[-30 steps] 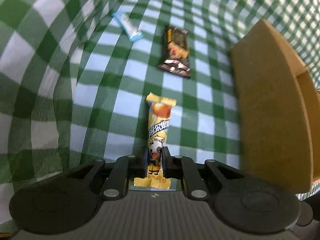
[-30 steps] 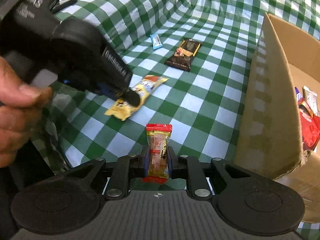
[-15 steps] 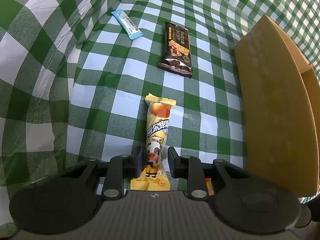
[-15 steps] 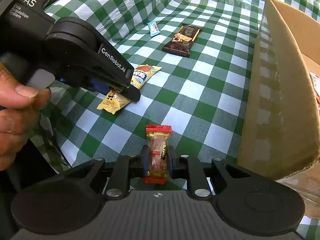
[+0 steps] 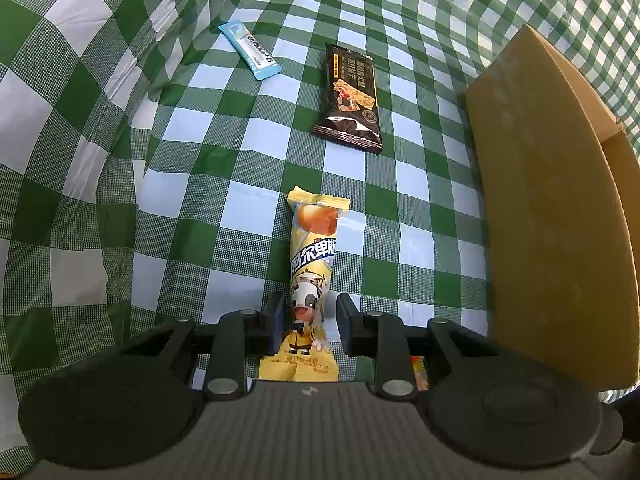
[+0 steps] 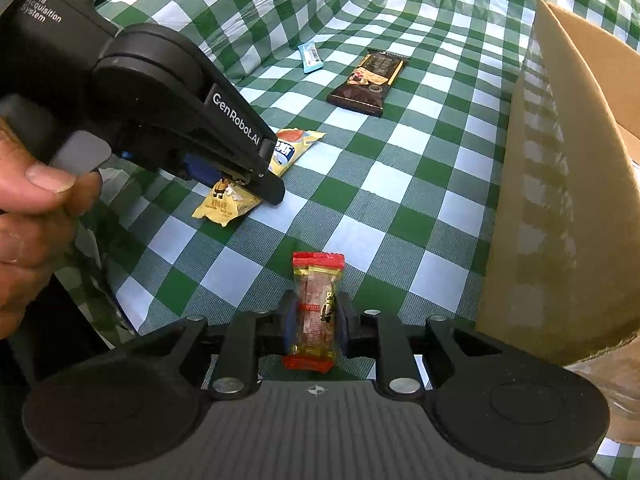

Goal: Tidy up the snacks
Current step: 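Hold the yellow stick pack in the left gripper while the right holds the red candy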

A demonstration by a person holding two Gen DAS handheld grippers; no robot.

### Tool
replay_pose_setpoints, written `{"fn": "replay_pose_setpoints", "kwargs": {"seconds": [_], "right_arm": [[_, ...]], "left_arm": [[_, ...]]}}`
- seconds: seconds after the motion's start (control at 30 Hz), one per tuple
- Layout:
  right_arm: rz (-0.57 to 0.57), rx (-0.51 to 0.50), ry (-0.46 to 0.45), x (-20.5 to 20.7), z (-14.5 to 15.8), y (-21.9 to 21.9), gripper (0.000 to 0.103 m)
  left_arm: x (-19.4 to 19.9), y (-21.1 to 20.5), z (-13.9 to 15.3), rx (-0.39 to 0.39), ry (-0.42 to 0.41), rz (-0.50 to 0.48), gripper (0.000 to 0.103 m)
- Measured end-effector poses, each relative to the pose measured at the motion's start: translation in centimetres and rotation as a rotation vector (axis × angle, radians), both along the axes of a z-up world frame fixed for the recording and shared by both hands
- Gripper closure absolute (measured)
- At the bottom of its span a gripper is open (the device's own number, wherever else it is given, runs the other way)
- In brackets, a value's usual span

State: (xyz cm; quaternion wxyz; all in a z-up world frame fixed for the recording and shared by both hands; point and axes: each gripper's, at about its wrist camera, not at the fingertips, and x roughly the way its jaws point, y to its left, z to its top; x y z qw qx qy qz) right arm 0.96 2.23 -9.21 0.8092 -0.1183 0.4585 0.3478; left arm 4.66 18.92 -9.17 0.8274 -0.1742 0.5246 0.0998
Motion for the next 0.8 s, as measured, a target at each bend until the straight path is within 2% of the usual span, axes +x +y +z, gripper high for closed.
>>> {"fn": "replay_pose_setpoints", "kwargs": {"seconds": [0.8], "right_arm": [[0.003, 0.002, -0.032, 0.09, 0.3, -0.25, 0.081]], "left_arm": [[0.1, 0.1, -0.04, -0.007, -0.002, 0.006, 0.072]]}}
